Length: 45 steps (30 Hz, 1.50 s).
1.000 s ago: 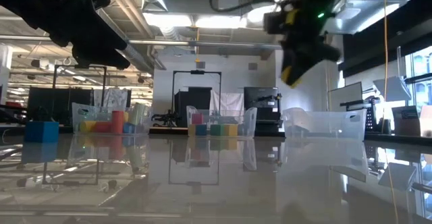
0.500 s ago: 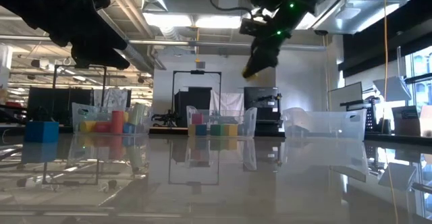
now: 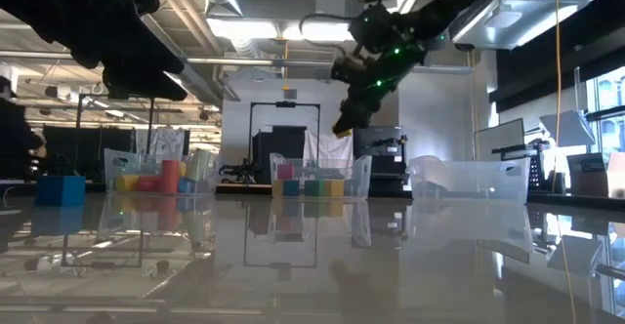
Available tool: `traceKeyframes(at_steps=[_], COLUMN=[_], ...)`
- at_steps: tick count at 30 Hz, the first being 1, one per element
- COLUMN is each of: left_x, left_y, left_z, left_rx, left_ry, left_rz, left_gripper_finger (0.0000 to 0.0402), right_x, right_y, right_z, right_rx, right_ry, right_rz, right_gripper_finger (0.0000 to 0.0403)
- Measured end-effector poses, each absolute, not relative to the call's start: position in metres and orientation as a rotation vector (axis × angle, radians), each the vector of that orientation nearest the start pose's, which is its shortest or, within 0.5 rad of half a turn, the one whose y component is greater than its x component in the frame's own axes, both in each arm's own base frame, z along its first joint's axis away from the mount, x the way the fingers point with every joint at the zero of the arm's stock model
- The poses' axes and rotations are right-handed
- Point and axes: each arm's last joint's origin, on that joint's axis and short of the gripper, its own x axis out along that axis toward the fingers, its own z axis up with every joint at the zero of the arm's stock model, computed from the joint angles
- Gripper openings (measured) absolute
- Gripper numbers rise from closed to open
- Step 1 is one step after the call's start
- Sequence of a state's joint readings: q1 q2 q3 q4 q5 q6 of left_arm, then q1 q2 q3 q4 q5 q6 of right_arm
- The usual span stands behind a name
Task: Sort blocks by size
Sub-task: Put the square yellow block into the middle transparent bin, then put the square red block into the middle transparent bin
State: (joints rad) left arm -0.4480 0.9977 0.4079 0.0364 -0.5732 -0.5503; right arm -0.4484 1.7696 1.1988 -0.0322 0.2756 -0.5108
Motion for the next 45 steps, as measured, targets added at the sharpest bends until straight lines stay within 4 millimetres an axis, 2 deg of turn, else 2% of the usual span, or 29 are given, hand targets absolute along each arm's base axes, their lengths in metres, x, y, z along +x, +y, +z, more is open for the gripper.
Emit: traceKeyframes(at_steps=[4, 9, 13, 16, 21, 29, 36, 40, 45], left_x=[0.18, 0.18, 0.18, 0.18, 0.18, 0.18, 0.18, 0.181, 0.181], left_y=[-0.069, -0.068, -0.068, -0.068, -0.068, -0.068, -0.068, -0.069, -0.069], left_z=[0.191, 0.191, 0.191, 0.191, 0.191, 0.191, 0.191, 0.191, 0.191], left_rx=[-0.269, -0.27, -0.277, -0.276, -0.273, -0.27, -0.27, -0.271, -0.271], left_ry=[0.43, 0.43, 0.429, 0.429, 0.43, 0.43, 0.43, 0.429, 0.429], left_rz=[0.25, 0.252, 0.254, 0.253, 0.253, 0.252, 0.252, 0.252, 0.252], left_gripper_finger=[0.0253, 0.0253, 0.0253, 0.0253, 0.0253, 0.0253, 0.0253, 0.0253, 0.0253], right_x=[0.351, 0.351, 0.349, 0.346, 0.337, 0.316, 0.297, 0.285, 0.268], right_y=[-0.179, -0.179, -0.172, -0.16, -0.12, -0.04, 0.021, 0.051, 0.085], right_z=[0.218, 0.218, 0.231, 0.244, 0.264, 0.284, 0.279, 0.274, 0.269], right_rx=[-0.44, -0.478, -0.489, -0.53, -0.596, -0.638, -0.577, -0.447, -0.292], right_ry=[0.799, 0.814, 0.783, 0.784, 0.831, 0.903, 0.997, 1.065, 1.157], right_rz=[-0.591, -0.585, -0.569, -0.528, -0.4, -0.176, 0.011, 0.116, 0.165], right_gripper_finger=[0.0189, 0.0228, 0.0246, 0.0249, 0.0244, 0.0243, 0.0243, 0.0243, 0.0243])
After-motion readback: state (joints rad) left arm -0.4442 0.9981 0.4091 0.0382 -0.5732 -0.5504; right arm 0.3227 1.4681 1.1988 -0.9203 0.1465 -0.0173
